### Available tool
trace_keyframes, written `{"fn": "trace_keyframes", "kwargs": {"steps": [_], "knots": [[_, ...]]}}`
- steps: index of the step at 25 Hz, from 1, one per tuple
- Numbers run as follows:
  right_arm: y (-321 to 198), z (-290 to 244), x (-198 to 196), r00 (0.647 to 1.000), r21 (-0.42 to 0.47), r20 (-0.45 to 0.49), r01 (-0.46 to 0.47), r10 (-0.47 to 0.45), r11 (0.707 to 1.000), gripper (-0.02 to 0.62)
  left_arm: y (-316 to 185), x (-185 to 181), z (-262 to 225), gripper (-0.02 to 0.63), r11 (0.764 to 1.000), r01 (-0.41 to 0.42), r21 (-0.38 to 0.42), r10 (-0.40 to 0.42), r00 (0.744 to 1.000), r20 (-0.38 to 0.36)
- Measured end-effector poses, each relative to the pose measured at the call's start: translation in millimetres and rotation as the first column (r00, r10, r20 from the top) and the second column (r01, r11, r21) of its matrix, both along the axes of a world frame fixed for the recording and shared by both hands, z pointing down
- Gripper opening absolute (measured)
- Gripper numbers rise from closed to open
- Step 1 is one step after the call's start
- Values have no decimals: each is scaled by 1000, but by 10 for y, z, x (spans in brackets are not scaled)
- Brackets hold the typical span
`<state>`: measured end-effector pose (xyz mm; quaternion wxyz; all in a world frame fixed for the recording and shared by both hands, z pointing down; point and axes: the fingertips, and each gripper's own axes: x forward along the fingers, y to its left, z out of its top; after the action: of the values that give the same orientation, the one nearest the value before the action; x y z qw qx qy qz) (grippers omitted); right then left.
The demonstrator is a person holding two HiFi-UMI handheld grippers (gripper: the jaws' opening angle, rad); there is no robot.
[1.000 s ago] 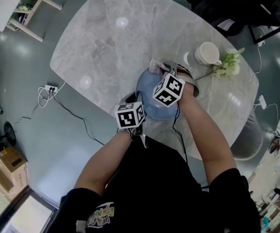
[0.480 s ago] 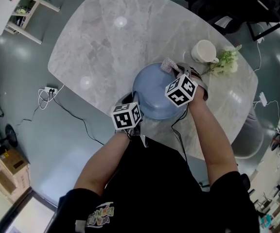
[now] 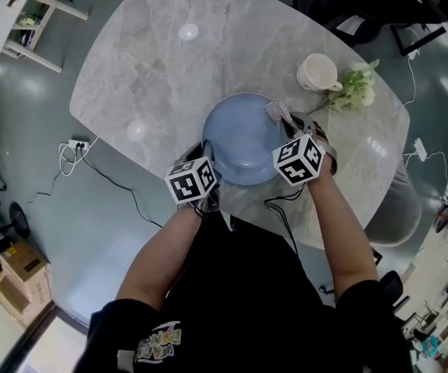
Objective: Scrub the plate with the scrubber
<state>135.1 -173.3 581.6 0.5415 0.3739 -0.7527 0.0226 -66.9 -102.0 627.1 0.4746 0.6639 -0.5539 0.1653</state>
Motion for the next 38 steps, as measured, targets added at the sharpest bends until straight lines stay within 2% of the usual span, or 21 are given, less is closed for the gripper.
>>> {"fn": "trace_keyframes", "kwargs": {"steps": [12,17,25,29,34,38], "knots": [[554,-10,-39,981,-63,174,-82,92,995,77,-25,9,4,34,999,36,-3,-36,999,4],[788,2,-238,956,-120,261,-103,132,987,75,-25,12,-2,34,999,48,-4,-48,999,-1],[1012,105,-709,892,-256,396,-118,216,959,74,-36,16,3,34,998,59,-3,-59,998,-10],[1021,132,-969,880,-294,421,-96,219,951,74,-37,17,-11,34,998,66,-4,-66,998,-12],[987,144,-1278,897,-291,406,-54,174,955,74,-41,10,-15,34,997,72,-7,-72,997,-19],[939,234,-1308,886,-325,404,-94,228,941,74,-48,4,-12,34,997,73,-17,-73,997,-36]]}}
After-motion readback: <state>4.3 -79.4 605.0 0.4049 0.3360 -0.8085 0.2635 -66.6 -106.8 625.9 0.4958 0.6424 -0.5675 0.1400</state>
